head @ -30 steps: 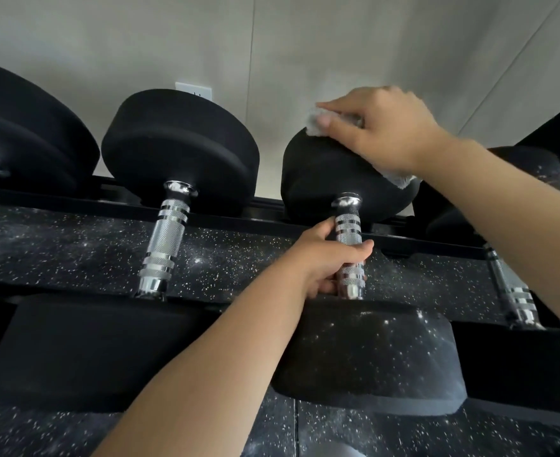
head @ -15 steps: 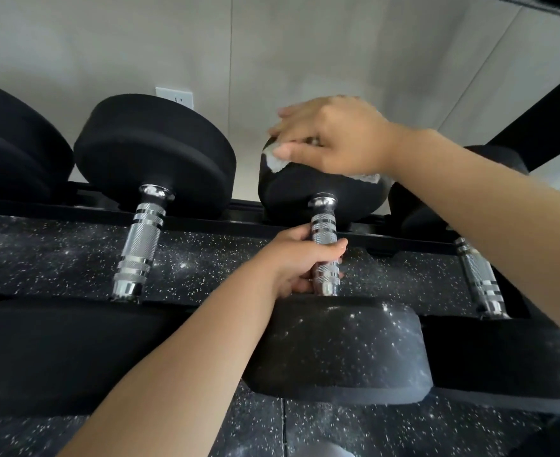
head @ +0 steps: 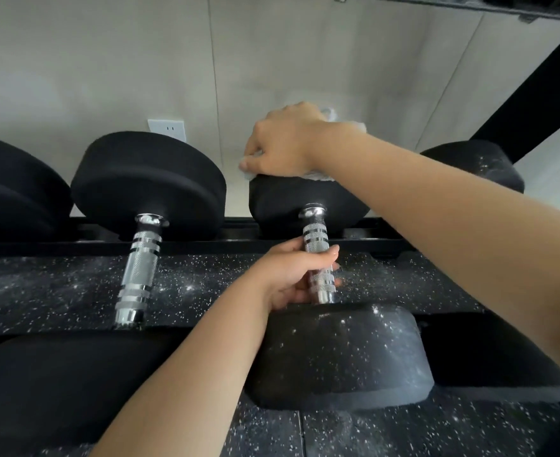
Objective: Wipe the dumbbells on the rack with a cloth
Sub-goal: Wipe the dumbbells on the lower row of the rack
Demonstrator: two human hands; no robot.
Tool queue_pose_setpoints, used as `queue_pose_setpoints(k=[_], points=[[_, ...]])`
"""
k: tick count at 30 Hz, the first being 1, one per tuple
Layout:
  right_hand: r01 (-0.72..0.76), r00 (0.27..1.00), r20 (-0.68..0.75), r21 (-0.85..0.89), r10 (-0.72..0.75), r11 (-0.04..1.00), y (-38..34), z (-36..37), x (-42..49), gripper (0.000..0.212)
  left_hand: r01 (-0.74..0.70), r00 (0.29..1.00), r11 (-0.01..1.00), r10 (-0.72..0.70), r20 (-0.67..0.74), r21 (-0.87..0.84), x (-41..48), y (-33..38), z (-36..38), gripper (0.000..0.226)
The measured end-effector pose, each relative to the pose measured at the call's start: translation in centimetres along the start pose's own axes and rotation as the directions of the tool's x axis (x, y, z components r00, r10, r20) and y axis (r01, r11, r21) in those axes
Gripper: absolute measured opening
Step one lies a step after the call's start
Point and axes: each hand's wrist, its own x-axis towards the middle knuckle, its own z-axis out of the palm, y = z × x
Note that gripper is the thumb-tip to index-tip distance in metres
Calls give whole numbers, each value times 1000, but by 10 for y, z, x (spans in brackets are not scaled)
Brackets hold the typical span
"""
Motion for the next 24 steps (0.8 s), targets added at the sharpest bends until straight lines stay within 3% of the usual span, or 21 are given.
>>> queue_pose_setpoints(k=[2,4,7,9,10,12,14,16,18,20,22,24], points=[[9,1000,0,49,-9,999,7,1,-2,37,0,1000,1000,0,-6,-2,-1,-1,1,24],[42,997,-68,247,-26,968,29,6,-15,34,4,1000,1000,-4,-5,-9,-3,0,1,23],[134,976,-216,687,25,715,59,22,-46,30,12,1000,1000,-12,-3,-21,-1,1,1,21],[123,972,-209,838,103,532,67,30,-59,28,23,1000,999,-23,11,-35,1,2,1,21],[88,974,-183,851,135,518,66,31,-56,22,29,999,999,-28,19,-43,1,3,1,21],[-44,965,-148,720,215,693,58,24,-43,28,41,999,997,-40,26,-58,0,4,1,22],[-135,967,-141,427,214,894,39,14,-28,32,45,999,997,-44,24,-64,-1,2,1,23],[-139,976,-135,220,171,966,18,6,-17,34,42,999,997,-41,19,-60,-1,1,0,22],[-132,979,-135,168,155,977,10,7,-14,36,39,999,997,-38,17,-61,-1,1,0,21],[-135,968,-170,270,185,953,17,12,-20,36,39,999,997,-38,16,-66,0,1,0,20],[-170,933,-209,465,294,869,30,20,-33,32,35,999,997,-34,20,-67,1,0,0,21],[-189,863,-228,682,451,707,42,34,-47,27,29,999,998,-28,28,-62,2,0,0,21]])
